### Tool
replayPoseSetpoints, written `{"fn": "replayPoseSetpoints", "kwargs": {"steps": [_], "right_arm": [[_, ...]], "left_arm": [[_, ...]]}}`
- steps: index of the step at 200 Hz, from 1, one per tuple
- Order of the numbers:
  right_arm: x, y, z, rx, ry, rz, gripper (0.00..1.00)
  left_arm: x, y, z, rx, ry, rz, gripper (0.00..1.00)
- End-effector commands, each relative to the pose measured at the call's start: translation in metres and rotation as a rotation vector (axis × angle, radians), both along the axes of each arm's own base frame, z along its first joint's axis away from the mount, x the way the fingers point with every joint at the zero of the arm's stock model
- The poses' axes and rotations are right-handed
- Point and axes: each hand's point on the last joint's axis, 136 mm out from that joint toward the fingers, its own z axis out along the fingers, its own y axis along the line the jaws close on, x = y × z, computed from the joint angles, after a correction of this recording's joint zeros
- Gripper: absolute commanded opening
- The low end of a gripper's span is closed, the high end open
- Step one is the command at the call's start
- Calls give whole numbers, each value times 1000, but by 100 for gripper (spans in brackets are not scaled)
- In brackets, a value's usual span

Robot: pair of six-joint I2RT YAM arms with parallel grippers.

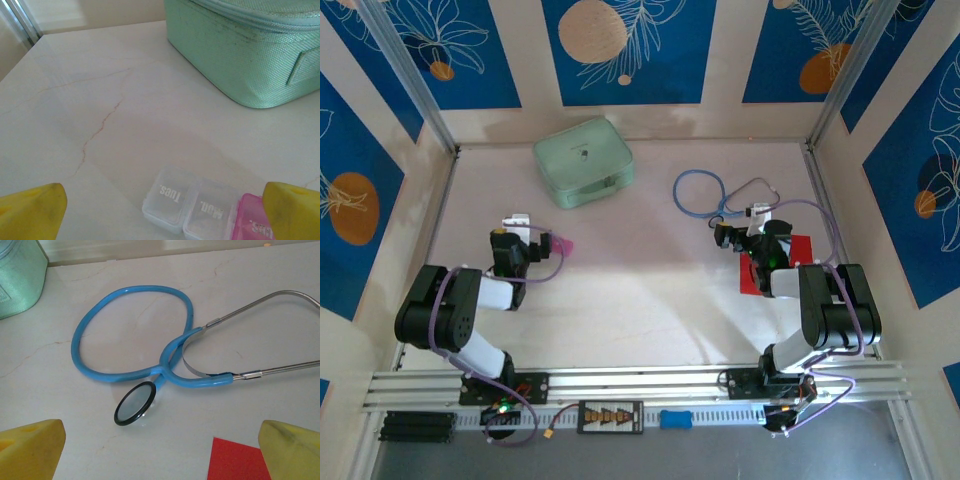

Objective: Fold a paper plane with a square sheet of paper (pick it up from the middle)
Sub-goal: Move the square sheet of paper to the bottom-center of the table.

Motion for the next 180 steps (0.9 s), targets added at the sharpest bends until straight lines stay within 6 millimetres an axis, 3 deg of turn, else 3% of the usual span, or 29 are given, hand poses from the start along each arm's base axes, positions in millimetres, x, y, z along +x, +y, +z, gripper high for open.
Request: {"fn": "replayPoseSetpoints", "kwargs": {"steps": [1, 180], "right_arm": [[4, 1, 8, 6, -19, 11, 99], [3, -1, 12, -15, -37, -14, 100]], "left_arm": [[6, 0, 13, -1, -46, -11, 100], [4, 2, 15, -4, -64, 4, 100]]}}
